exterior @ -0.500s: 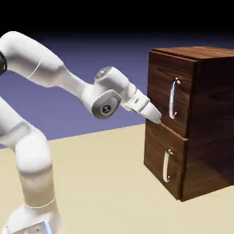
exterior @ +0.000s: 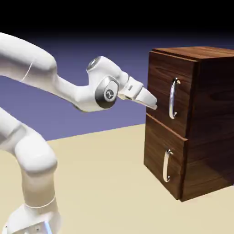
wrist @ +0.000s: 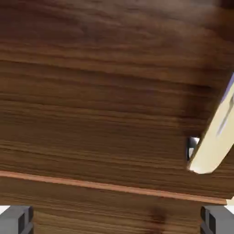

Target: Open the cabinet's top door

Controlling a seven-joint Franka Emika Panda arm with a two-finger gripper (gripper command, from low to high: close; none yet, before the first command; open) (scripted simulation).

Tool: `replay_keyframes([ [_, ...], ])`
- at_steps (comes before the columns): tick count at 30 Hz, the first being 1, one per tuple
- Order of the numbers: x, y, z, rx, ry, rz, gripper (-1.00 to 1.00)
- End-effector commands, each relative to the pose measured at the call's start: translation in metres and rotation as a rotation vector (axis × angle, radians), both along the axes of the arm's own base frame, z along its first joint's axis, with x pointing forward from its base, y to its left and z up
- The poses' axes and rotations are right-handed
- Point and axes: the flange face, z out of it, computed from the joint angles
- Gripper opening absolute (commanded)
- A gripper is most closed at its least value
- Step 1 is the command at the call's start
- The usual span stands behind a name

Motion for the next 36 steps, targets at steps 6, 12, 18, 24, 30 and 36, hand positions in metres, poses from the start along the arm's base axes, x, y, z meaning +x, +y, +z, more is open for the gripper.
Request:
replay_keyframes([
  [6, -0.009, 0.001, 0.010, -0.016, -0.057, 0.002, 0.00],
  [12, -0.016, -0.003, 0.015, -0.025, -0.123, -0.003, 0.00],
  [18, -0.021, -0.011, 0.016, -0.026, -0.198, -0.012, 0.00],
  [24, -0.023, -0.022, 0.013, -0.017, -0.280, -0.021, 0.00],
  [30, -0.021, -0.035, 0.007, 0.004, -0.368, -0.027, 0.00],
  [36, -0.015, -0.049, -0.004, 0.036, -0.459, -0.028, 0.00],
])
